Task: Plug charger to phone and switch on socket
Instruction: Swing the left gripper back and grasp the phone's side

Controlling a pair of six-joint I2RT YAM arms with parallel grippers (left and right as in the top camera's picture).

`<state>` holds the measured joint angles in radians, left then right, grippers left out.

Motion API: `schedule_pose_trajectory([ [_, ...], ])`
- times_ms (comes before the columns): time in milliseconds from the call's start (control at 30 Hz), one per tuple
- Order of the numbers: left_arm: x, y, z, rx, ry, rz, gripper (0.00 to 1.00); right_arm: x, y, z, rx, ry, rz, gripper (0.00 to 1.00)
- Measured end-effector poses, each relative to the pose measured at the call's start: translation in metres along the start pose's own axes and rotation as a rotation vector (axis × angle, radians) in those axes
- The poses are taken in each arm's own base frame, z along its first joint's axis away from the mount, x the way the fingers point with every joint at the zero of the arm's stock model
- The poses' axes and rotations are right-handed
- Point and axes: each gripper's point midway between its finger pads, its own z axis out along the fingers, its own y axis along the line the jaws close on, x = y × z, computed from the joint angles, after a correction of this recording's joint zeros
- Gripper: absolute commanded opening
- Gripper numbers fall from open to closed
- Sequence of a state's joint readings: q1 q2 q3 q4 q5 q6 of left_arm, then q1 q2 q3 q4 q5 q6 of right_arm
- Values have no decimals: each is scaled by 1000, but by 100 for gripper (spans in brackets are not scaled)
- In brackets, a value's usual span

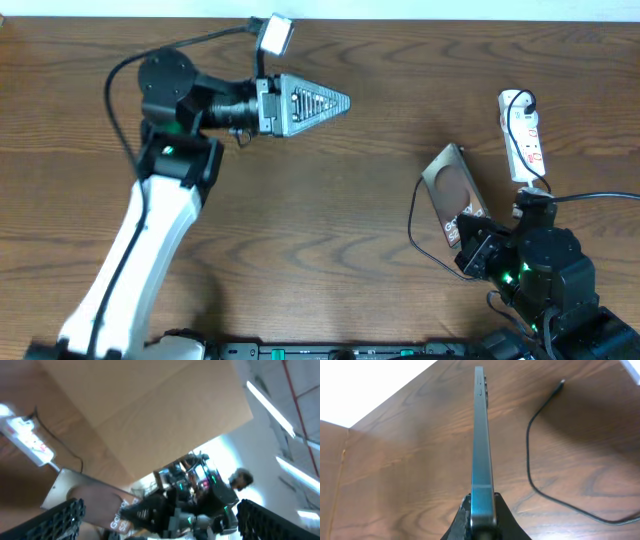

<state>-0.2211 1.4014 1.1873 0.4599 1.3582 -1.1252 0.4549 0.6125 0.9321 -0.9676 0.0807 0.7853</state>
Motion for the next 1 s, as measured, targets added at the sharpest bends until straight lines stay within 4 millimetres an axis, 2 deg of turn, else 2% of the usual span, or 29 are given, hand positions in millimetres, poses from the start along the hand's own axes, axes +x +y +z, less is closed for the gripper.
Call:
schedule_pose_trajectory([
  [33,4,10,-2,-63,-34,-90,98,2,1,0,-8,11,0,1],
  [67,8,29,-7,-156,-81,-177,98,4,3,0,-16,20,0,1],
  [167,28,98,-31,-498,-206,-329,98,7,6,0,-38,42,0,1],
  [233,44,136,-52,-717,-246,-371,98,9,8,0,-48,53,0,1],
  [300,61,163,-75,-916,-256,-384,98,11,9,-1,-55,61,16,1],
  [333,64,169,-82,-971,-258,-380,98,10,11,0,-61,59,31,1],
  [433,81,180,-101,-1104,-250,-421,98,-2,22,3,-111,9,85,1],
  [533,111,189,-131,-1288,-247,-537,98,-15,36,14,-188,-61,145,1],
  [600,129,191,-152,-1410,-248,-604,98,-23,45,26,-258,-112,186,1],
  [733,147,184,-182,-1567,-273,-645,98,-23,58,54,-420,-181,244,1],
  [900,147,161,-192,-1576,-332,-601,98,2,56,78,-582,-181,290,1],
  [967,137,151,-186,-1510,-369,-550,98,13,53,84,-640,-174,309,1],
  [1000,127,143,-176,-1435,-386,-501,98,18,52,85,-668,-168,322,1],
])
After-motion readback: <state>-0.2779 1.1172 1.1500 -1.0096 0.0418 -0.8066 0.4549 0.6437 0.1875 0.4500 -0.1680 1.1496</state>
